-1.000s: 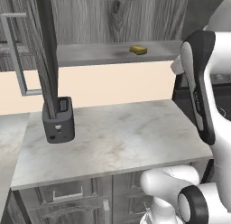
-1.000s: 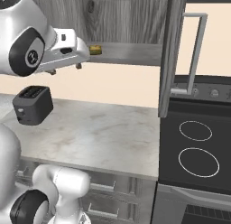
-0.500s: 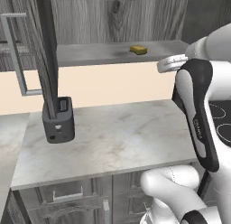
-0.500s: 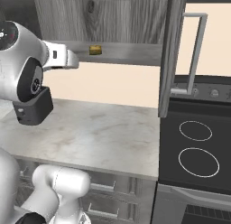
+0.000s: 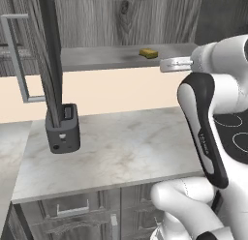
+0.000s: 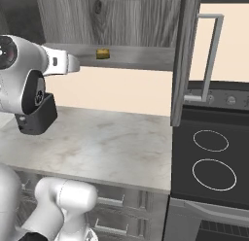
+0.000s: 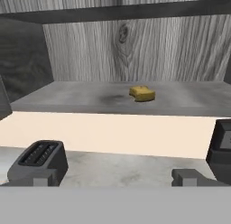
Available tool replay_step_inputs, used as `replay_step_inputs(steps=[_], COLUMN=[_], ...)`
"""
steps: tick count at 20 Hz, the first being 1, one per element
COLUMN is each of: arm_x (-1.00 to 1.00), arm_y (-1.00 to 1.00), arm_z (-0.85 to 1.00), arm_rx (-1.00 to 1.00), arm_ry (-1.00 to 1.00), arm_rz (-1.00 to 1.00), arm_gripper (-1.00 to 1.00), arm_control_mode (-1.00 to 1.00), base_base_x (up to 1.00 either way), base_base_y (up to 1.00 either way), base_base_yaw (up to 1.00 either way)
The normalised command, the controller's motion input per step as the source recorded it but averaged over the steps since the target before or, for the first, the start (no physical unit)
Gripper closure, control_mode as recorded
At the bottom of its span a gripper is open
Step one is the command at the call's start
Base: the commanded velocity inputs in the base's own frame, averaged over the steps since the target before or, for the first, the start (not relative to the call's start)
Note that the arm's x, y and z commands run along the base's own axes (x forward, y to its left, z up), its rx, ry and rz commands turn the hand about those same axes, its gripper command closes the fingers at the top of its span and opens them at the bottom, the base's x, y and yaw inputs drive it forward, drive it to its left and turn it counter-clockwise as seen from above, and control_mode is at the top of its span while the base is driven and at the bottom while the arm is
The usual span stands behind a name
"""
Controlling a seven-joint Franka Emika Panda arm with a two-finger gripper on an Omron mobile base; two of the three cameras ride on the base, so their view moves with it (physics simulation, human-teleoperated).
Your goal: Open the cabinet. Pick the sponge and place it next to the sink. Then close the cabinet.
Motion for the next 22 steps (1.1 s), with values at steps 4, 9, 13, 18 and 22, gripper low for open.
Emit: replay_step_inputs(steps=[4, 9, 13, 18, 22], arm_x=[0.08, 0.31, 0.46, 0.53, 0.49], arm_y=[0.00, 0.00, 0.00, -0.01, -0.19], arm_z=[0.19, -0.20, -0.40, -0.27, 0.13], arm_rx=[-0.01, -0.08, -0.01, 0.04, 0.03], arm_ry=[0.02, 0.05, 0.00, -0.08, 0.02], arm_rz=[0.00, 0.00, 0.03, 0.00, 0.00], arm_gripper=[-1.00, -1.00, -1.00, -1.00, -1.00], arm_control_mode=[-1.00, -1.00, -1.00, -1.00, -1.00], base_base_x=[0.00, 0.00, 0.00, 0.00, 0.00], base_base_y=[0.00, 0.00, 0.00, 0.00, 0.00], base_base_yaw=[0.00, 0.00, 0.00, 0.00, 0.00])
